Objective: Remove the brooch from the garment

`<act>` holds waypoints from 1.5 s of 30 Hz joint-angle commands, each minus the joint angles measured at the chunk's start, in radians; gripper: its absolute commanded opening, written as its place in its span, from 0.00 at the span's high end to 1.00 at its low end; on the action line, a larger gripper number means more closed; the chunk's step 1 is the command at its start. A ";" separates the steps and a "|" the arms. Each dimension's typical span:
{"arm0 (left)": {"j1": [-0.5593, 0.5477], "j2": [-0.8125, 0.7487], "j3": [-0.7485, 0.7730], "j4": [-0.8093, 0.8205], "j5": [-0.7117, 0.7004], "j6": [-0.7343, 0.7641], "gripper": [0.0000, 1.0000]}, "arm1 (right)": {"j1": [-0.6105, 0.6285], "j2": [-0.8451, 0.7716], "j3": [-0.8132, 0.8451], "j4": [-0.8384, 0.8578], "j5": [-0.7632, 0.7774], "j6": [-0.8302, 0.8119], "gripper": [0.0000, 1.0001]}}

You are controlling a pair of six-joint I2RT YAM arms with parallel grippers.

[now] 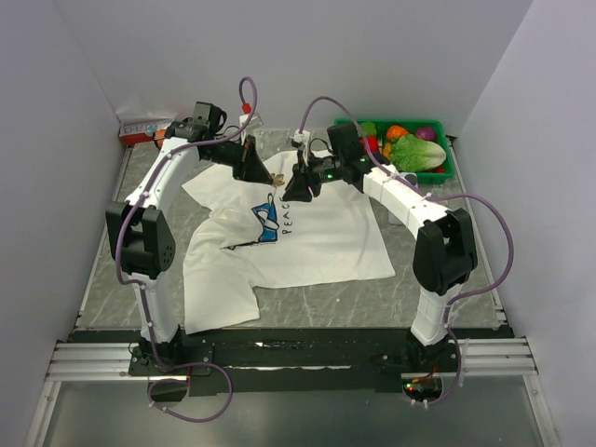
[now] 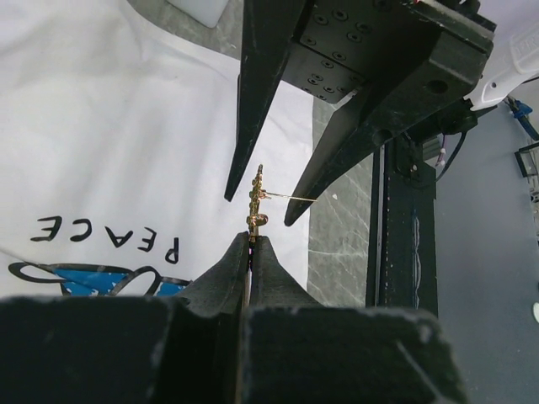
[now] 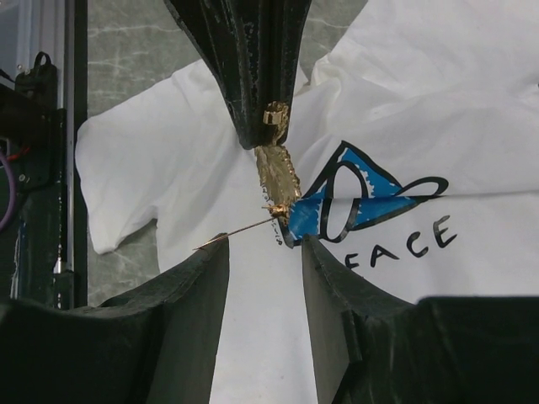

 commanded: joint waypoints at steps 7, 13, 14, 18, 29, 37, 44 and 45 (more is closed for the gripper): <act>-0.031 -0.022 0.032 0.025 0.035 -0.012 0.99 | -0.002 -0.011 0.104 0.048 0.002 0.035 0.53; -0.035 -0.019 0.034 0.021 0.036 -0.007 0.99 | -0.008 -0.003 0.124 0.061 -0.004 0.055 0.53; -0.035 -0.018 0.037 0.022 0.036 -0.005 0.99 | -0.008 -0.002 0.121 0.060 -0.003 0.058 0.52; -0.037 -0.015 0.041 0.021 0.039 -0.004 0.99 | -0.008 0.000 0.112 0.066 0.008 0.069 0.52; -0.038 -0.009 0.048 0.012 0.044 0.005 0.99 | -0.010 0.011 0.104 0.081 0.106 0.081 0.53; -0.044 -0.011 0.057 -0.002 0.036 0.027 0.99 | -0.010 0.021 0.103 0.092 0.132 0.100 0.53; -0.055 -0.008 0.074 -0.034 0.021 0.074 0.99 | -0.010 0.034 0.106 0.100 0.180 0.109 0.53; -0.058 -0.008 0.075 -0.034 0.020 0.076 0.99 | -0.010 0.034 0.106 0.103 0.184 0.115 0.53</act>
